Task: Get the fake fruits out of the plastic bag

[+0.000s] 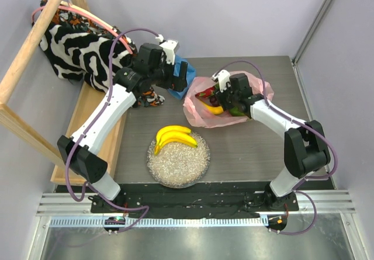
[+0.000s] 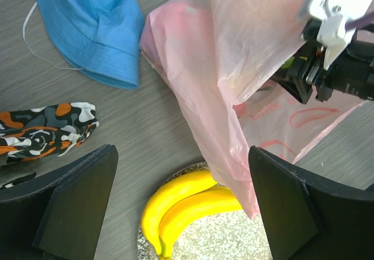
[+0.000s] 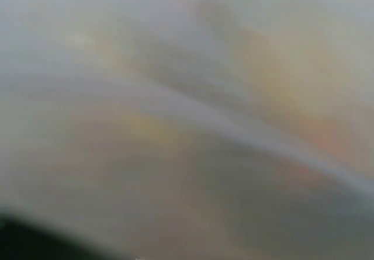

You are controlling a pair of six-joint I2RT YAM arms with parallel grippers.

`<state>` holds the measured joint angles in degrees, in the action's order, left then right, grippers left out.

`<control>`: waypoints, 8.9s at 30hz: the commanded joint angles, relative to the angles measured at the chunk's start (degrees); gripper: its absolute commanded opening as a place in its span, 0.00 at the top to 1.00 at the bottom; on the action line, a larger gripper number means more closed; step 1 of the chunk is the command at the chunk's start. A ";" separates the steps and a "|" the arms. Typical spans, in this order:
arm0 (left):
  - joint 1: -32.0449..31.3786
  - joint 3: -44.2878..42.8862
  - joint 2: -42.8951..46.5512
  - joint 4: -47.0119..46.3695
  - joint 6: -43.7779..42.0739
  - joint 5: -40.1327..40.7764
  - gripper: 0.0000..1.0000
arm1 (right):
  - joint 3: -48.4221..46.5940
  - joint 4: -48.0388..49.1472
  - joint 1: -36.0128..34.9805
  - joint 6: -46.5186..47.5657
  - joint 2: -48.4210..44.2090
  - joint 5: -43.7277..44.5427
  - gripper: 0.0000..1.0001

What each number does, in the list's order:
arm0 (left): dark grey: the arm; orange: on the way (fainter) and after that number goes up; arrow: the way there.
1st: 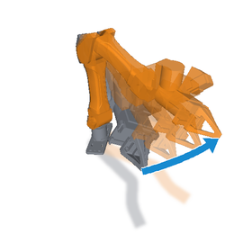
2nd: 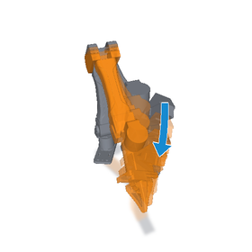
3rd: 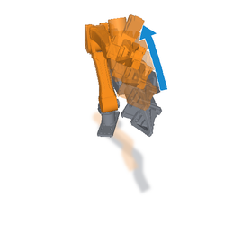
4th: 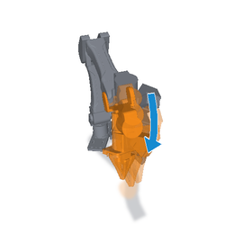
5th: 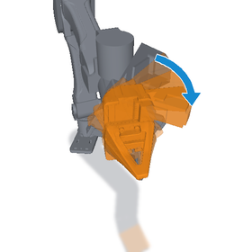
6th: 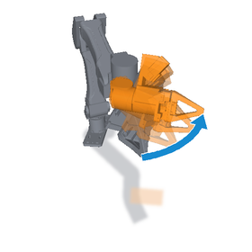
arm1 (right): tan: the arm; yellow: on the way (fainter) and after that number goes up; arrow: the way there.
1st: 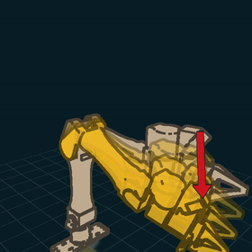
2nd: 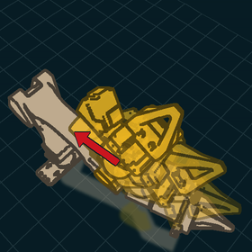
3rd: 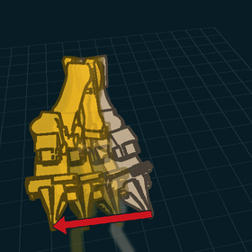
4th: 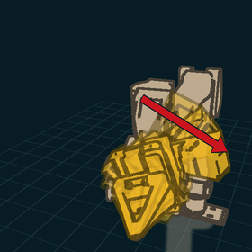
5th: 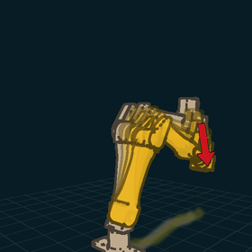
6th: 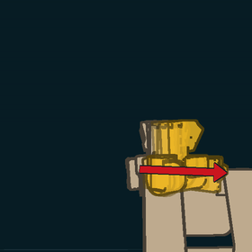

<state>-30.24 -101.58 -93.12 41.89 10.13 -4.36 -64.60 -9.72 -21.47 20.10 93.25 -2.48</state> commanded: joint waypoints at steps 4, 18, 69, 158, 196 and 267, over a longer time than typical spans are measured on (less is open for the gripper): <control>0.18 -2.92 0.57 -1.99 0.15 -0.30 0.00 | -3.95 -1.53 3.72 -22.36 2.01 5.82 0.52; 0.27 -2.48 1.27 -2.34 -0.73 2.42 0.00 | -12.66 -4.52 3.81 -40.56 13.97 4.76 0.58; 0.27 -4.50 2.50 -3.83 -8.20 8.14 0.00 | -7.82 -16.89 8.55 -24.85 -22.66 9.06 0.99; 17.58 5.95 21.93 -1.63 -6.97 -11.46 0.00 | 10.28 0.75 -40.05 7.58 -6.96 -16.24 0.38; 20.48 8.07 21.93 -2.78 -3.10 -15.76 0.00 | 16.51 32.97 -43.92 61.55 8.00 -3.59 0.39; 9.58 7.80 16.22 0.39 -14.00 -22.10 0.00 | -34.10 -12.26 2.93 -23.34 20.57 21.90 0.17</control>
<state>-21.06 -93.06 -76.75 42.96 -2.59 -26.96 -96.75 -25.30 -18.41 -4.51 114.80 15.14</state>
